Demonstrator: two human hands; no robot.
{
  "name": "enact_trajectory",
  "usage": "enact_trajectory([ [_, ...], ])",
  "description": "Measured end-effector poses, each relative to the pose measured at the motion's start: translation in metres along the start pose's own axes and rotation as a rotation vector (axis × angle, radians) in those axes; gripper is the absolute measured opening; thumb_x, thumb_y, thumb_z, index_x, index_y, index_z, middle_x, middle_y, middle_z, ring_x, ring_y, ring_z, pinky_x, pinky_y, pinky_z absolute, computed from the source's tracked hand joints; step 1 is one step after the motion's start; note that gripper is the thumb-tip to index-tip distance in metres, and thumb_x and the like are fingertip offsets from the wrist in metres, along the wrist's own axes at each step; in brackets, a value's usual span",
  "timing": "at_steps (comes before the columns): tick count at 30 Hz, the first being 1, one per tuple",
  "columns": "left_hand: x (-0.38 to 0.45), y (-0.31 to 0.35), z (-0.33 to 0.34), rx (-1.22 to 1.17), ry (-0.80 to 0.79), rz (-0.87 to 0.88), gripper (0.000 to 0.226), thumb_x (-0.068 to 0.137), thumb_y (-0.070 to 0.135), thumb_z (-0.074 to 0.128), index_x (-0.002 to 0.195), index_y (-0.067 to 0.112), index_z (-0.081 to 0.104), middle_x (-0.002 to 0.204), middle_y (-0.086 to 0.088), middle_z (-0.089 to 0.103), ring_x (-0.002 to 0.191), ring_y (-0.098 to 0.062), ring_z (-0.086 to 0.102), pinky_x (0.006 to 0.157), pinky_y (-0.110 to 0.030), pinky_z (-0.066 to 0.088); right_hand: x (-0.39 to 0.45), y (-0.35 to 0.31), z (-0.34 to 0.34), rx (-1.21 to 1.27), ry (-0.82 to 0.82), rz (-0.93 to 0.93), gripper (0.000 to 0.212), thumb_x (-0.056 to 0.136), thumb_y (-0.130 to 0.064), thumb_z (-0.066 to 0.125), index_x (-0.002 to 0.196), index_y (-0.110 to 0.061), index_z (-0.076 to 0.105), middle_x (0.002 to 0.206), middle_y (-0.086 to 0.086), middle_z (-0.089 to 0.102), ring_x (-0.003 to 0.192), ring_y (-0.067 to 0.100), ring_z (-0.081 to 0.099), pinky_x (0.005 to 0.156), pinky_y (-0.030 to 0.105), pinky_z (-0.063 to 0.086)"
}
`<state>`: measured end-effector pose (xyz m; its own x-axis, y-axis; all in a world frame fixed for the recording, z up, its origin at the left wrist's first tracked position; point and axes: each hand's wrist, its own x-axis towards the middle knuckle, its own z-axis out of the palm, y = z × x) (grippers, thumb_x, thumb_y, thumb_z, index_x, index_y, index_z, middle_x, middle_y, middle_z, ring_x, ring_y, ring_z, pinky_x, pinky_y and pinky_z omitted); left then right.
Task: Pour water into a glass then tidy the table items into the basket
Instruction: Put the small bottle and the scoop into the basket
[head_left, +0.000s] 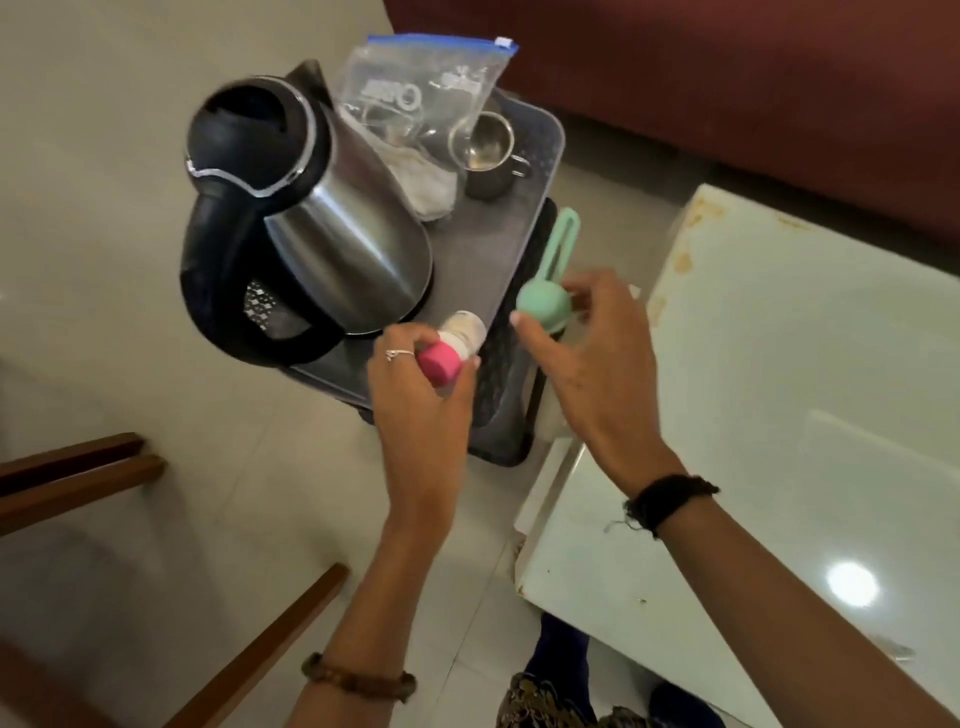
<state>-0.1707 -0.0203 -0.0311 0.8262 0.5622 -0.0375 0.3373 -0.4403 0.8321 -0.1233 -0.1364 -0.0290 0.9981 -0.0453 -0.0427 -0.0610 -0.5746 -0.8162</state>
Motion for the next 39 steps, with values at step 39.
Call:
enact_trajectory([
  [39,-0.283,0.025,0.182,0.322,-0.893,0.301,0.022,0.091,0.02,0.054,0.111,0.029,0.054,0.11,0.014,0.055,0.1,0.004,0.048,0.078,-0.009,0.036,-0.2,0.248,-0.226,-0.159,0.137,0.569,0.006,0.091,-0.017,0.053,0.092,-0.018,0.059,0.083,-0.011,0.056,0.081,0.014,0.053,0.077,0.033,0.046],
])
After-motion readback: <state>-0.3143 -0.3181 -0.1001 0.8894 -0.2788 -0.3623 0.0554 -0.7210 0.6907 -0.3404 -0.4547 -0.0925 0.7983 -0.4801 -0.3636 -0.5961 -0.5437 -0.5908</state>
